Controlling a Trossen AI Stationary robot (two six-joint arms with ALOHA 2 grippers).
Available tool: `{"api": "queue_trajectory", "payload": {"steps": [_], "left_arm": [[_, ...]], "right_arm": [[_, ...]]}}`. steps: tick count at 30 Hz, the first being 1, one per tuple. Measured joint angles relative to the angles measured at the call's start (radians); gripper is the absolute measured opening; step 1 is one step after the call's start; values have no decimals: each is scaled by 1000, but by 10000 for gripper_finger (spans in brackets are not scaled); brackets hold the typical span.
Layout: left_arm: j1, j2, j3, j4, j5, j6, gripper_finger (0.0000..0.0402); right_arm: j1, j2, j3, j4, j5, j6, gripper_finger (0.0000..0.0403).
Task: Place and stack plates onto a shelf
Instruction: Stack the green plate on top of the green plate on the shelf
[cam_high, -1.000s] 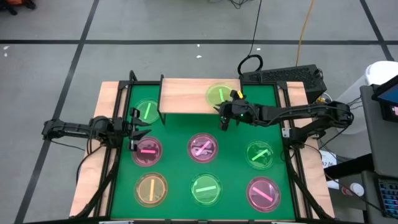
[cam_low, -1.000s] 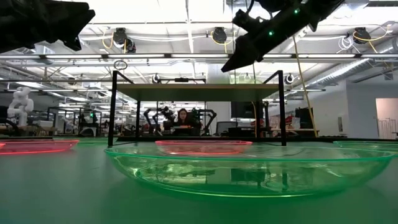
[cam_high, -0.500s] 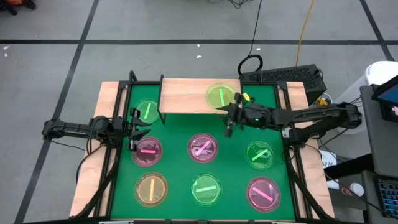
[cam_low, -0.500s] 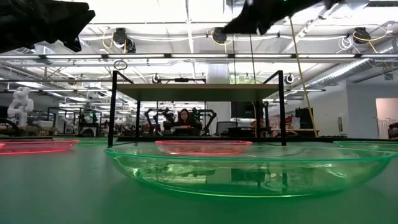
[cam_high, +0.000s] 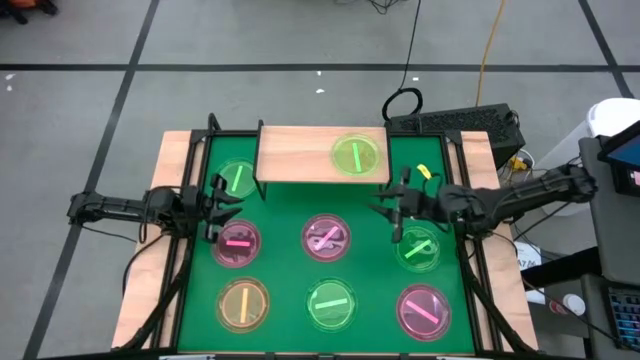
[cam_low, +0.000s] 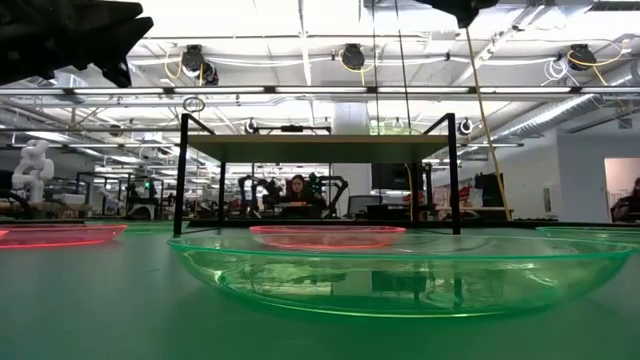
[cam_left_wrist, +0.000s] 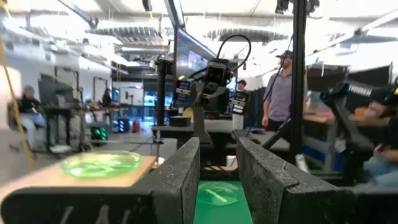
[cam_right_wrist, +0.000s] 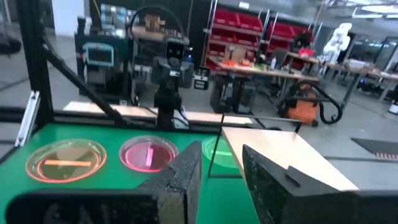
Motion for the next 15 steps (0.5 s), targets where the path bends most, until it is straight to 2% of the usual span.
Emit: {"api": "queue_trajectory", "payload": {"steps": [3,6,11,15], "left_arm": [[0,0,0,-1,-12,94,113],[0,0,0,-5,-30,108,113],[0,1,19,-40,-139,159,113],[0,36,111,-162,-217,206,113]], "right_arm": [[3,-29,-55,92,-2,-4,100],[1,-49,-106,164,-2,-22,100],[2,-64,-170,252,-3,-64,100],[2,-71,-191,258,-4,-67,100]]}}
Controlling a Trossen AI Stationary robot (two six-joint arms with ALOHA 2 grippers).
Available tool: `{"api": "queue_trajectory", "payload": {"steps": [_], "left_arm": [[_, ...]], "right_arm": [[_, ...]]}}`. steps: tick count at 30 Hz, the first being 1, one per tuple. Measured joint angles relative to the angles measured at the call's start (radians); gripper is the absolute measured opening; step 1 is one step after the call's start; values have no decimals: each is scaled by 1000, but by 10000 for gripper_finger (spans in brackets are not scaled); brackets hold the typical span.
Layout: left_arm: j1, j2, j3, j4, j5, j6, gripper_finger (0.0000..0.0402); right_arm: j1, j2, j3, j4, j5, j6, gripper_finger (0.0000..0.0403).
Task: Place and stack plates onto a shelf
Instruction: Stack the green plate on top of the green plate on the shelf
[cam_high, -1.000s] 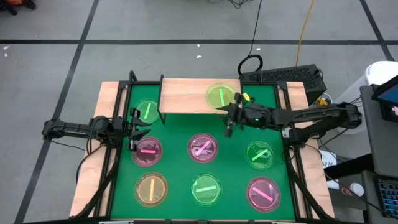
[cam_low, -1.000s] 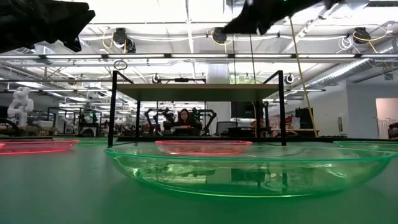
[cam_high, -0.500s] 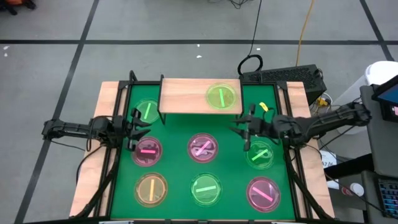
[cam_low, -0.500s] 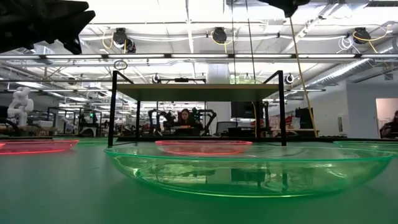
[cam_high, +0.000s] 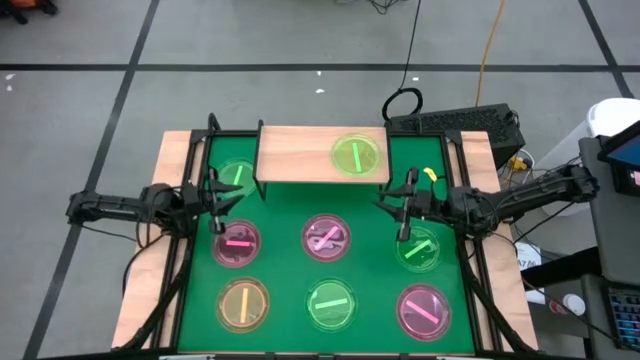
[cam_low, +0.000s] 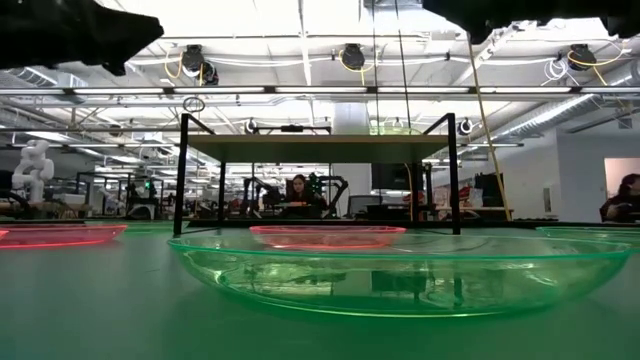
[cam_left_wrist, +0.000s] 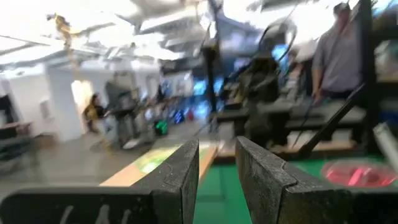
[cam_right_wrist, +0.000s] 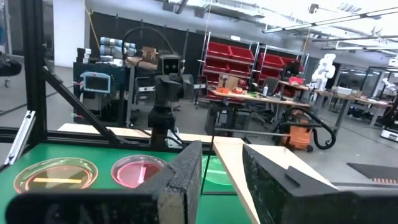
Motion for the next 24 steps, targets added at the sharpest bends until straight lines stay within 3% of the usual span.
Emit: {"api": "queue_trajectory", "payload": {"steps": [5,16,24], "left_arm": [[0,109,128,-174,-93,19,113],[0,344,320,-414,-165,-75,113],[0,397,352,-564,-228,-132,113]], "right_arm": [[1,-3,-24,4,0,14,100],[1,-3,-38,32,0,32,100],[1,-3,-38,32,0,31,100]]}}
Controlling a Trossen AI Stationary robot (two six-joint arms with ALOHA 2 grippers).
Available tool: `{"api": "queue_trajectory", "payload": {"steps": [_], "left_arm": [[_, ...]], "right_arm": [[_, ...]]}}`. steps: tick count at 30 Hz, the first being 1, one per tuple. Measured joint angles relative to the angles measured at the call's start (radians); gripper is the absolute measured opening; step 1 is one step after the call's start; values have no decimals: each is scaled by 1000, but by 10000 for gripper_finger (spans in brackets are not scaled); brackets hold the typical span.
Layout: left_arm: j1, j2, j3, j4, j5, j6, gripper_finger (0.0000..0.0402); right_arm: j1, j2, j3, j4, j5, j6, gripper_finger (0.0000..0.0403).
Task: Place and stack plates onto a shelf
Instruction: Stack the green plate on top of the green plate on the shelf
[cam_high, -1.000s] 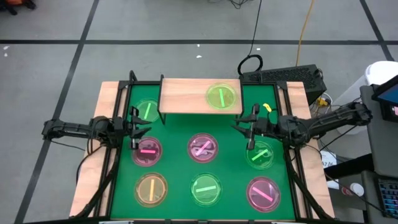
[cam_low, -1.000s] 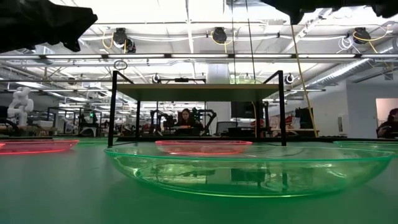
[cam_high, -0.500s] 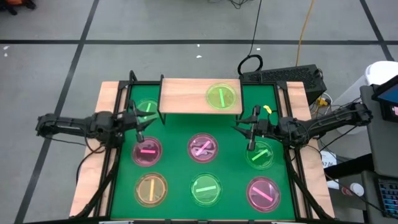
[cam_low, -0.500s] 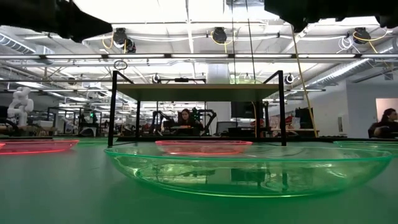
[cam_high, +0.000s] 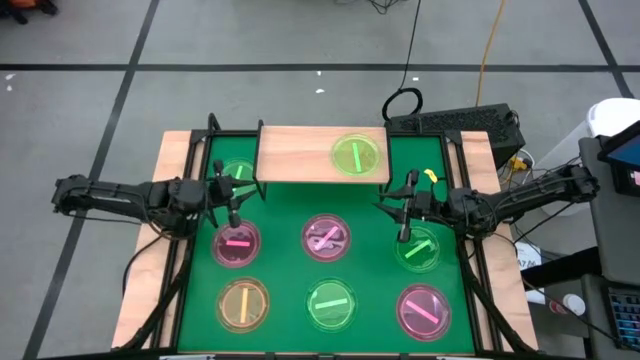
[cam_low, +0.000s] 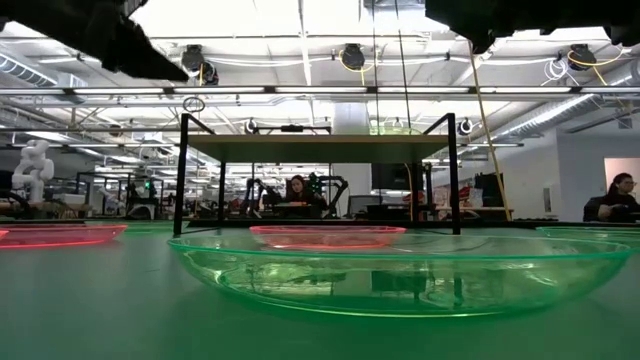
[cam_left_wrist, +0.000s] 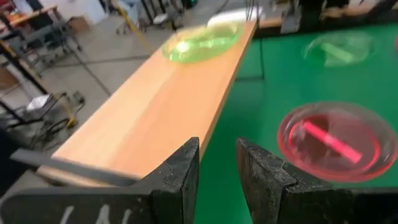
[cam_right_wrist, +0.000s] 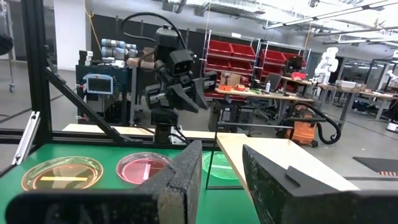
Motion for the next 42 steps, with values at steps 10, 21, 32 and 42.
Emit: {"api": "queue_trajectory", "payload": {"steps": [10,21,32,42], "left_arm": [[2,10,-1,-328,-112,-288,113],[32,203,0,-318,-110,-506,113],[91,452,-1,-382,-85,-453,113],[108,579,0,-309,-47,-274,113]], "right_arm": [[-1,0,0,4,5,-69,100],[-1,0,0,22,6,-71,100],[-1,-1,0,90,36,-168,100],[-5,-1,0,182,165,-340,100]]}}
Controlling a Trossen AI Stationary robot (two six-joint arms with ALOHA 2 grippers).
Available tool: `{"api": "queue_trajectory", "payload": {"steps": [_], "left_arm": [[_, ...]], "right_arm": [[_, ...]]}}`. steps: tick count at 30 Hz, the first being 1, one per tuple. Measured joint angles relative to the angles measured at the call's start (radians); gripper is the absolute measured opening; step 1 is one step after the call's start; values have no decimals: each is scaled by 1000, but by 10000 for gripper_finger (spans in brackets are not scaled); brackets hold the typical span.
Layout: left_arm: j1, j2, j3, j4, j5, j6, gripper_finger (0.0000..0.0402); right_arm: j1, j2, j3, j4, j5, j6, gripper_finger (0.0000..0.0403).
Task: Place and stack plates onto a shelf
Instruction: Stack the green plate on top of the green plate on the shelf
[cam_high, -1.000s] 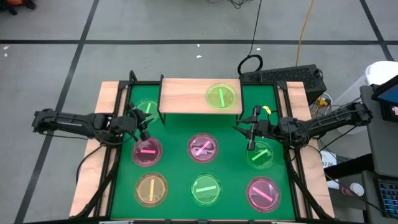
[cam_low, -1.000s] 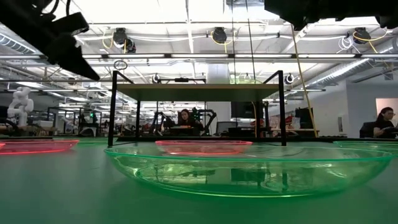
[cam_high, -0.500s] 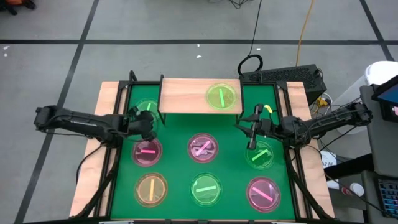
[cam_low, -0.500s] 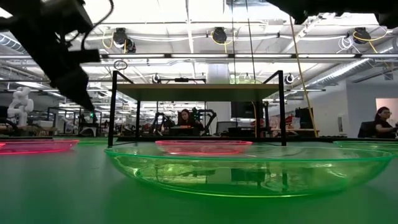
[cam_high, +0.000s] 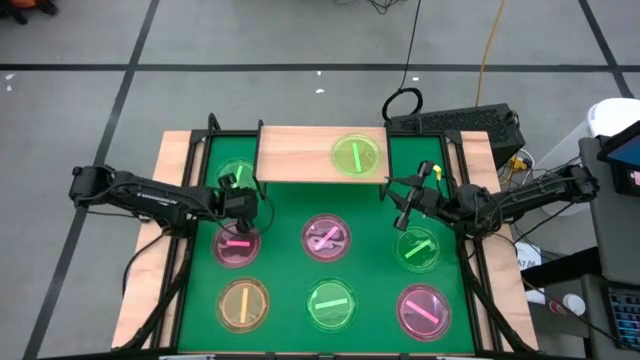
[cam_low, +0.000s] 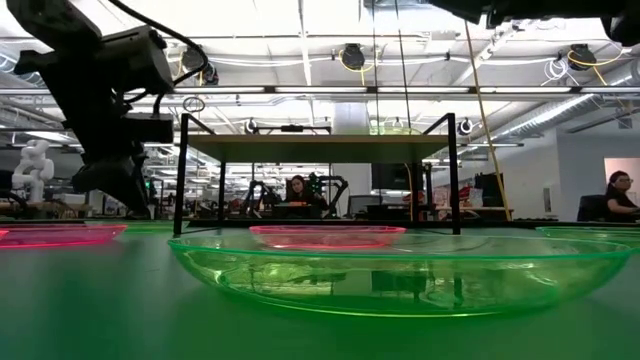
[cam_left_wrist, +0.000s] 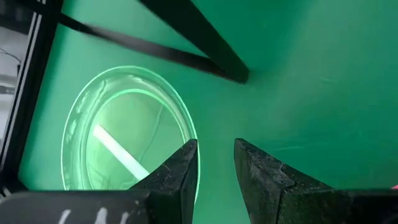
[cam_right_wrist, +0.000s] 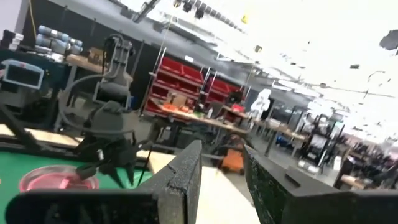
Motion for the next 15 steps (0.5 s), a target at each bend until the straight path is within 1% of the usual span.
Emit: {"api": "queue_trajectory", "payload": {"steps": [4,7,15], "left_arm": [[0,3,0,-4,3,-14,113],[0,3,0,-8,26,-20,113],[26,8,0,-22,24,-25,113]], "right_arm": [[-3,0,0,40,-1,-37,100],[-8,0,0,58,-1,-41,100],[-13,0,0,42,-1,-23,100]]}}
